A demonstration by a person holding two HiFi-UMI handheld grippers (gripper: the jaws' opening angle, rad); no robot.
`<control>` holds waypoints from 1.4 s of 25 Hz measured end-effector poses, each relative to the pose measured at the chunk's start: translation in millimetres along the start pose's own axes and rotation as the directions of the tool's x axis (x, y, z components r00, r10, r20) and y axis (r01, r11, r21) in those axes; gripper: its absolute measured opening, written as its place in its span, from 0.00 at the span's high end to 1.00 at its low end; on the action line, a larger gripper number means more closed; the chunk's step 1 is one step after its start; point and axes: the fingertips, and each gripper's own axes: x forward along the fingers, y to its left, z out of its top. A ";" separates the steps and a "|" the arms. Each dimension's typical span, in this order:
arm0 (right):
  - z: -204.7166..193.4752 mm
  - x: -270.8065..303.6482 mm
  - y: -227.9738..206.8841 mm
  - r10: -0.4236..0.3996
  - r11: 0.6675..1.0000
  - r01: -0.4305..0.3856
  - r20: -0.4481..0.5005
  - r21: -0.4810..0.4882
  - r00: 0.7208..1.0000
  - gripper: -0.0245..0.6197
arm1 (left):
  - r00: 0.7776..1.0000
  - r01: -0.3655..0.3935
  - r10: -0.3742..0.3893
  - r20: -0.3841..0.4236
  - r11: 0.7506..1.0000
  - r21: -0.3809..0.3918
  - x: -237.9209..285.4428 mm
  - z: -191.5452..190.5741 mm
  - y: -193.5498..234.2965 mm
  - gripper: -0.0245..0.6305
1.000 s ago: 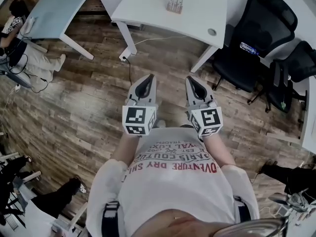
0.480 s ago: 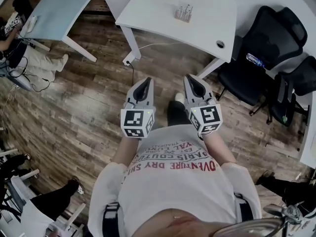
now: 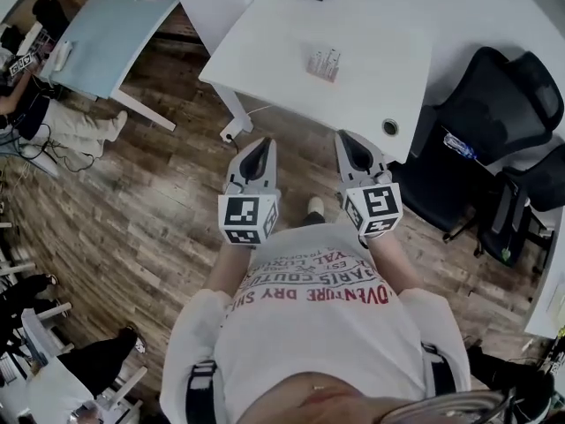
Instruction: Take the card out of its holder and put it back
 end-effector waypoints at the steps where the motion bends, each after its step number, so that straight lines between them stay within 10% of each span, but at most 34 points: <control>1: 1.2 7.3 -16.1 -0.001 1.000 0.001 0.000 0.005 1.000 0.92 | 1.000 -0.001 0.001 -0.002 1.000 0.000 17.1 3.1 -2.6 0.92; 12: -13.1 77.4 -131.6 0.006 0.998 -0.004 -0.027 0.068 1.000 0.92 | 0.998 0.033 -0.032 -0.056 0.999 0.006 154.0 12.6 -15.1 0.92; 22: -20.8 140.6 -181.4 -0.144 0.983 0.152 -0.077 0.103 0.987 0.92 | 0.978 0.185 -0.183 -0.099 0.983 0.003 254.7 20.5 19.1 0.92; 29: -19.2 192.2 -206.0 -0.291 0.946 0.303 -0.106 0.117 0.951 0.92 | 0.924 0.367 -0.361 -0.126 0.930 0.026 322.5 31.6 50.4 0.92; 35: -34.5 219.6 -210.7 -0.409 0.889 0.431 -0.155 0.153 0.899 0.92 | 0.835 0.524 -0.511 -0.202 0.852 0.012 355.1 7.3 74.7 0.92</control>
